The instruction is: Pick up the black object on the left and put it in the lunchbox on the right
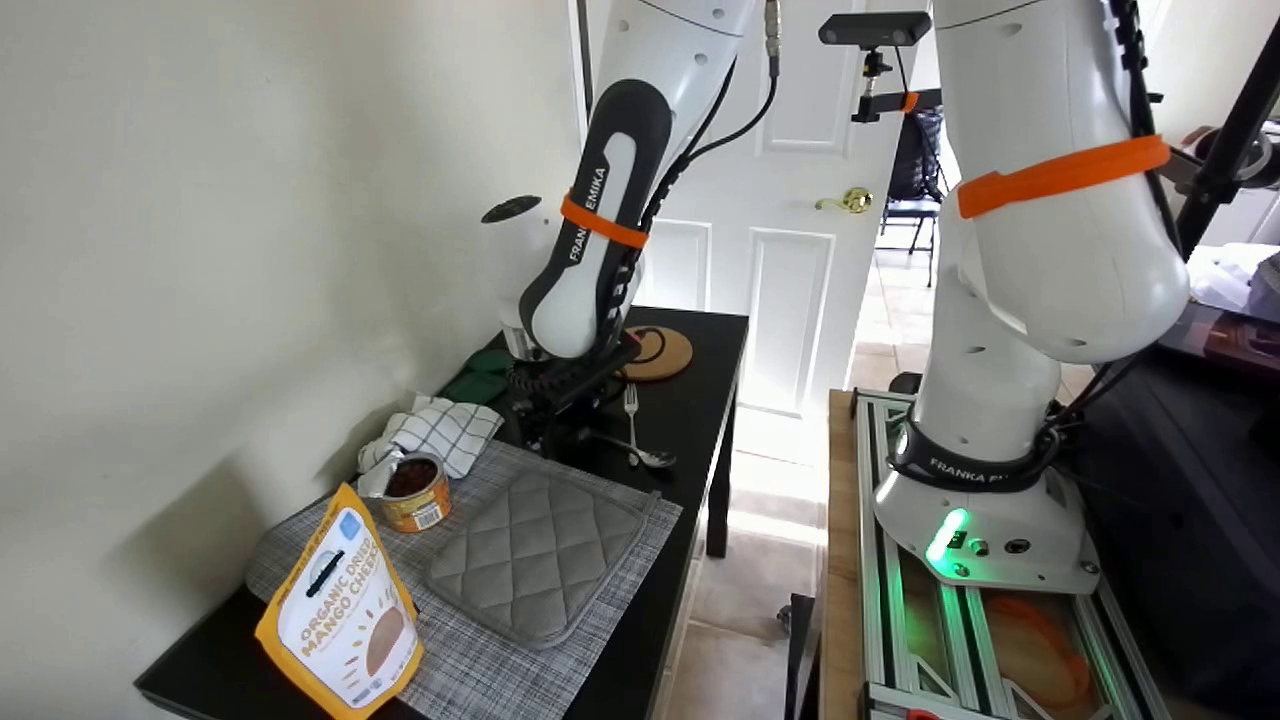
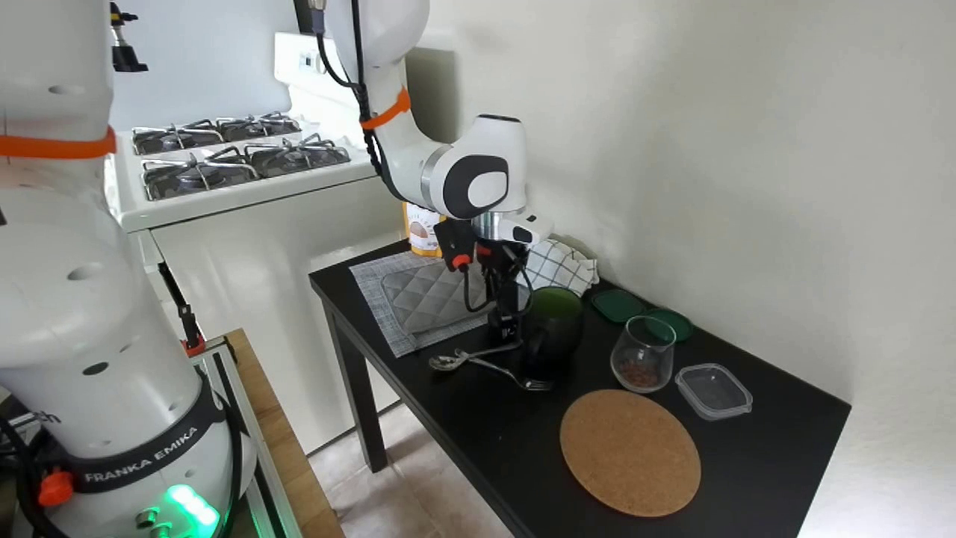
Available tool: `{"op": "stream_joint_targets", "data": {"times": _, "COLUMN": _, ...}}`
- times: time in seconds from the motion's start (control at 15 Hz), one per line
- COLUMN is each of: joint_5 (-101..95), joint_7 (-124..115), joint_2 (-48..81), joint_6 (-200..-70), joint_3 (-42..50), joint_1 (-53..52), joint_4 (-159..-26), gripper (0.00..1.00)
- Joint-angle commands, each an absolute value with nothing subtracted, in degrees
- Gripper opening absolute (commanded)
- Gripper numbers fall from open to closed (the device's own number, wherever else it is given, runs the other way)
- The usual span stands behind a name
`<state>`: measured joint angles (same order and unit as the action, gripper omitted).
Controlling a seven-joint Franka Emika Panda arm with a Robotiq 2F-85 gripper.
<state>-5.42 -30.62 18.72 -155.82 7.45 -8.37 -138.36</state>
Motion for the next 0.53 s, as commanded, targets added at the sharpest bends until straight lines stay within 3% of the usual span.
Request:
{"op": "stream_joint_targets", "data": {"times": 0.0, "joint_5": -7.5, "joint_7": -35.3, "joint_2": 20.4, "joint_6": -154.3, "joint_3": 10.0, "joint_1": -11.1, "joint_4": -137.1, "gripper": 0.66}}
{"op": "stream_joint_targets", "data": {"times": 0.27, "joint_5": -10.0, "joint_7": -38.9, "joint_2": 20.6, "joint_6": -153.5, "joint_3": 12.4, "joint_1": -13.3, "joint_4": -136.7, "gripper": 0.33}}
{"op": "stream_joint_targets", "data": {"times": 0.47, "joint_5": -12.2, "joint_7": -40.8, "joint_2": 20.0, "joint_6": -152.0, "joint_3": 12.9, "joint_1": -14.3, "joint_4": -136.1, "gripper": 0.24}}
